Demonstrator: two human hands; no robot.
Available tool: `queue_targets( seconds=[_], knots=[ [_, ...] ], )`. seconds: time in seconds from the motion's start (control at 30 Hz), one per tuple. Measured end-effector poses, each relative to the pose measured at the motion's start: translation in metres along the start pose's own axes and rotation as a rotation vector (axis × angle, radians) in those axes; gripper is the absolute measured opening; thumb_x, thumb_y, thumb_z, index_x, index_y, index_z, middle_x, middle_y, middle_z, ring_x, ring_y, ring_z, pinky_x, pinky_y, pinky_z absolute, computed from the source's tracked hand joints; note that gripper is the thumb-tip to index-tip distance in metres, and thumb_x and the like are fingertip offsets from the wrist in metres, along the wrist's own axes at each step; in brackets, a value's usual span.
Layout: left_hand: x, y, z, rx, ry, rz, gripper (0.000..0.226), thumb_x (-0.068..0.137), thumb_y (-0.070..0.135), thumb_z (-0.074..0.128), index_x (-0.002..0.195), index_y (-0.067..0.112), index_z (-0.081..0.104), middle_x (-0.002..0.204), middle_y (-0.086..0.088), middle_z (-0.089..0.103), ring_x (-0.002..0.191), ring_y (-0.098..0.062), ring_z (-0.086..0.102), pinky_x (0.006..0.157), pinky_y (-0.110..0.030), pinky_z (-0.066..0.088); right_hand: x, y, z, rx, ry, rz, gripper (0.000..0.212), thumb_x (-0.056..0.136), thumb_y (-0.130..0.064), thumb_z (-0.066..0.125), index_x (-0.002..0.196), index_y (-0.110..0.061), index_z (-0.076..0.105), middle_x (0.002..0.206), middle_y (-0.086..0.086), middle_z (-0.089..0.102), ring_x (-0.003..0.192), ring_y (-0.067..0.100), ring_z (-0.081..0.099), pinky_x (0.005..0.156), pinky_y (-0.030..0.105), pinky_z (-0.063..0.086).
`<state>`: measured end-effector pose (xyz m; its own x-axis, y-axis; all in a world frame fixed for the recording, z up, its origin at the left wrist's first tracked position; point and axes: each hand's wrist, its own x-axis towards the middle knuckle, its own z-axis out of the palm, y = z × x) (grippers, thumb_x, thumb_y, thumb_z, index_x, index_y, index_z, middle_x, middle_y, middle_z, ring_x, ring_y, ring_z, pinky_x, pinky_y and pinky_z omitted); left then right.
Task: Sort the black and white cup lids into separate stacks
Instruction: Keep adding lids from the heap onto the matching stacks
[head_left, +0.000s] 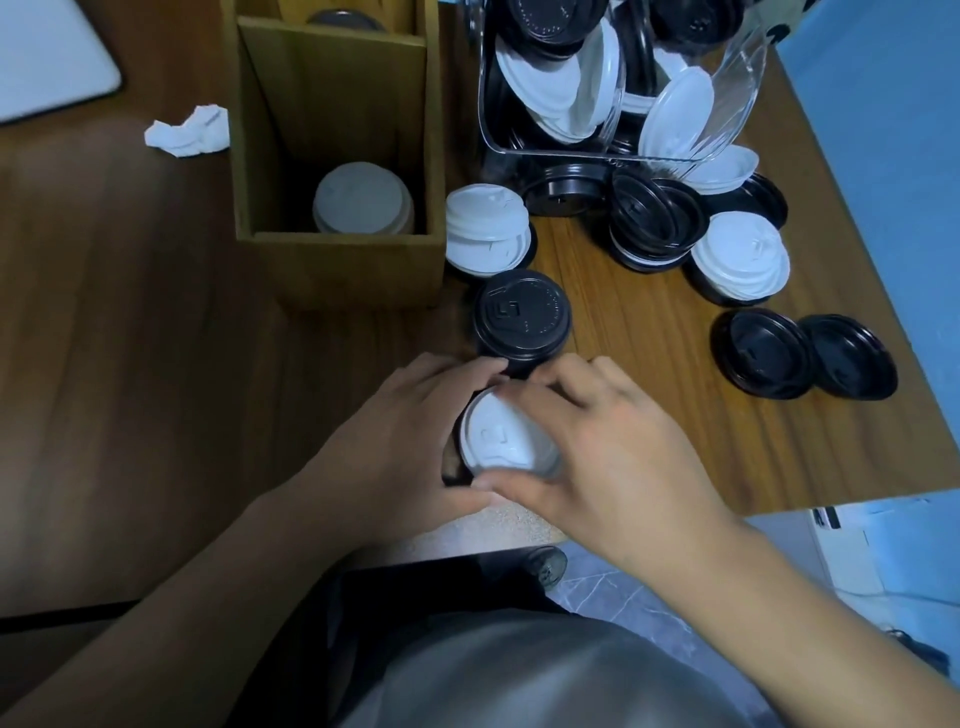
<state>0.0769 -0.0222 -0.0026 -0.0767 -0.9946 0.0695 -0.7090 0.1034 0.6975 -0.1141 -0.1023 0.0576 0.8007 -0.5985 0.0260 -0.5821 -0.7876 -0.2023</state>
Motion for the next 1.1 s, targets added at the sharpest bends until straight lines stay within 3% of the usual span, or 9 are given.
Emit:
queue_targets(
  seconds=[0.2,0.4,0.47,0.57,0.63,0.73,0.9,1.1],
  knots=[
    [0.001,-0.001,0.001,0.062,-0.017,0.041,0.089,0.070,0.052,0.080,0.144,0.012,0.051,0.133,0.007,0.056,0.129,-0.009,0.044,0.108,-0.032,0.040,0.003,0.000,0.004,0.049,-0.020,0.007,0.066,0.072,-0.074,0.067,0.116,-0.025,0.062,0.099,-0.007,0.043,0.088,0.015,0.044,0.063,0.026,0.045],
    [0.004,0.001,0.000,0.054,0.001,0.056,0.082,0.071,0.064,0.079,0.134,0.015,0.058,0.127,0.011,0.058,0.122,-0.011,0.048,0.105,-0.031,0.041,0.013,0.009,-0.017,-0.020,-0.085,-0.059,0.072,0.081,-0.088,0.035,0.116,-0.031,0.062,0.098,-0.011,0.053,0.088,0.015,0.053,0.073,0.039,0.050],
    [0.003,0.001,-0.001,0.046,0.003,0.060,0.082,0.071,0.062,0.078,0.137,0.018,0.056,0.130,0.013,0.056,0.124,-0.010,0.047,0.106,-0.030,0.040,0.028,0.018,-0.034,0.162,-0.069,-0.037,0.057,0.091,-0.076,0.040,0.114,-0.031,0.066,0.097,-0.013,0.062,0.090,0.013,0.061,0.076,0.040,0.053],
    [0.003,0.001,-0.001,0.049,0.014,0.061,0.080,0.072,0.057,0.079,0.139,0.020,0.055,0.132,0.013,0.056,0.125,-0.009,0.047,0.107,-0.033,0.042,0.066,0.041,-0.047,0.287,0.134,-0.023,0.022,0.097,-0.040,0.061,0.107,-0.022,0.070,0.094,-0.006,0.066,0.084,0.013,0.062,0.078,0.036,0.051],
    [0.003,0.002,-0.001,0.054,0.011,0.061,0.081,0.072,0.057,0.079,0.140,0.020,0.054,0.133,0.014,0.055,0.127,-0.009,0.046,0.107,-0.033,0.042,0.097,0.056,-0.043,0.212,0.132,-0.010,0.023,0.094,-0.026,0.066,0.116,-0.019,0.070,0.101,-0.005,0.064,0.088,0.015,0.061,0.085,0.033,0.049],
    [0.003,0.002,-0.002,0.058,0.012,0.060,0.082,0.072,0.058,0.079,0.140,0.021,0.053,0.133,0.016,0.055,0.127,-0.007,0.045,0.108,-0.030,0.040,0.141,0.065,-0.037,0.081,0.019,-0.058,0.041,0.090,-0.033,0.068,0.129,-0.019,0.064,0.121,0.002,0.064,0.107,0.025,0.062,0.097,0.041,0.049],
    [0.003,0.002,-0.003,0.069,-0.004,0.056,0.084,0.073,0.058,0.080,0.142,0.021,0.052,0.135,0.015,0.054,0.129,-0.007,0.044,0.109,-0.029,0.039,0.177,0.054,-0.028,-0.213,-0.140,-0.138,0.050,0.086,-0.043,0.071,0.129,-0.018,0.062,0.123,0.006,0.060,0.112,0.035,0.059,0.085,0.047,0.053],
    [0.002,0.001,-0.004,0.063,-0.011,0.058,0.083,0.073,0.059,0.077,0.143,0.022,0.051,0.136,0.016,0.053,0.130,-0.007,0.043,0.110,-0.028,0.038,0.162,0.059,-0.030,-0.176,0.023,-0.173,0.033,0.092,-0.035,0.061,0.117,-0.015,0.066,0.112,0.007,0.061,0.095,0.037,0.062,0.073,0.047,0.054]
  ],
)
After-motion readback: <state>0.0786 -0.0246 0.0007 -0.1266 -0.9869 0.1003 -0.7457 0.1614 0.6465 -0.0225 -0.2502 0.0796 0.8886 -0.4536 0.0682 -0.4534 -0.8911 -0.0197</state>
